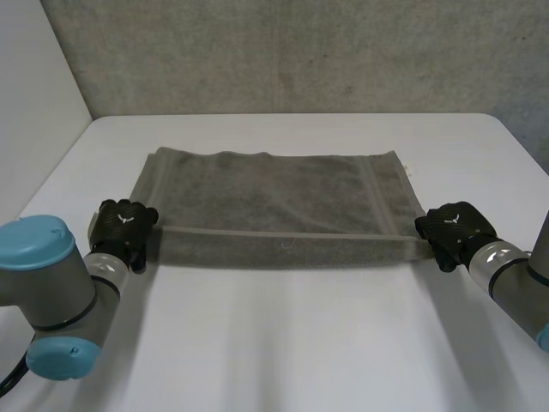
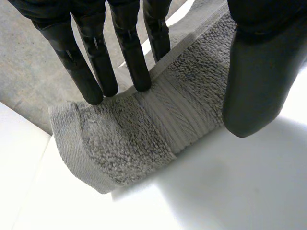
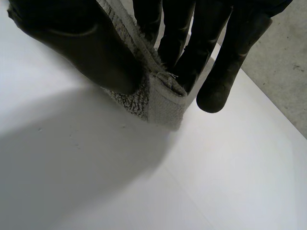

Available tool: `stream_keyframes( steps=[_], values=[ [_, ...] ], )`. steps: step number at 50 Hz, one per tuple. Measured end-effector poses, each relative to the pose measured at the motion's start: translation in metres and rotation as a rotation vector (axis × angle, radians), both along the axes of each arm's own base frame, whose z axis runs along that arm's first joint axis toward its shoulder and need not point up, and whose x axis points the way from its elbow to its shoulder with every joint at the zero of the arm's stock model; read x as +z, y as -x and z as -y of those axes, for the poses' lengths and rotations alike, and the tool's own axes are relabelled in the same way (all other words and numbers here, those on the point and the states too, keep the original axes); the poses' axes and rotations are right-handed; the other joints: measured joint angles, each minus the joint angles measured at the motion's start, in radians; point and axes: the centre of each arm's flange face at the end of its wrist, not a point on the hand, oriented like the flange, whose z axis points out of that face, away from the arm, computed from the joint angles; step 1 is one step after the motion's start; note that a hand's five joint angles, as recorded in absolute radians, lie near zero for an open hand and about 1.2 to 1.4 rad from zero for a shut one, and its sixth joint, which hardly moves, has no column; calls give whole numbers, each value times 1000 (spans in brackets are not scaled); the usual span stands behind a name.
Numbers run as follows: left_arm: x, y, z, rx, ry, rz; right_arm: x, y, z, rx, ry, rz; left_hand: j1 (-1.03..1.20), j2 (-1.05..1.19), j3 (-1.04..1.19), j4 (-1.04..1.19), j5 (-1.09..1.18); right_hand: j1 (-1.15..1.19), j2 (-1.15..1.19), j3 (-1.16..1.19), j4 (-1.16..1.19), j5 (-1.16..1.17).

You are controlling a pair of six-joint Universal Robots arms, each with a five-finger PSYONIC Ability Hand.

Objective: Fold the towel.

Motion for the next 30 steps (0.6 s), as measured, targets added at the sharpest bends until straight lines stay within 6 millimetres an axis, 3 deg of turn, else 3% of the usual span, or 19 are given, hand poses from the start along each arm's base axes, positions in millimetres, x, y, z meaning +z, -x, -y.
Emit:
stream_keyframes(
  steps=[8, 9, 12, 15, 19, 30],
  values=[
    [1, 0, -2, -4, 0, 0, -1, -1, -1, 7, -2, -5, -132, -144, -133, -134, -138, 0, 0, 0, 0, 0],
    [2, 0, -2, -6, 1, 0, -1, -1, -1, 8, -3, -5, -87, -96, -98, -100, -104, 0, 0, 0, 0, 0],
    [3, 0, -2, -17, -1, -1, -2, -2, -2, 12, -5, -5, 397, 363, 366, 377, 369, 0, 0, 0, 0, 0],
    [4, 0, -1, -22, -4, -1, -2, -3, -3, 16, -6, -5, 726, 712, 738, 739, 737, 0, 0, 0, 0, 0],
    [5, -3, 2, -18, -7, 0, -3, -4, -4, 19, -8, -6, 730, 793, 845, 814, 790, 0, 0, 0, 0, 0],
    [15, -9, 6, 4, 18, -6, 1, -3, -3, 17, -3, -4, 730, 793, 854, 814, 792, 0, 0, 0, 0, -1]
  ],
)
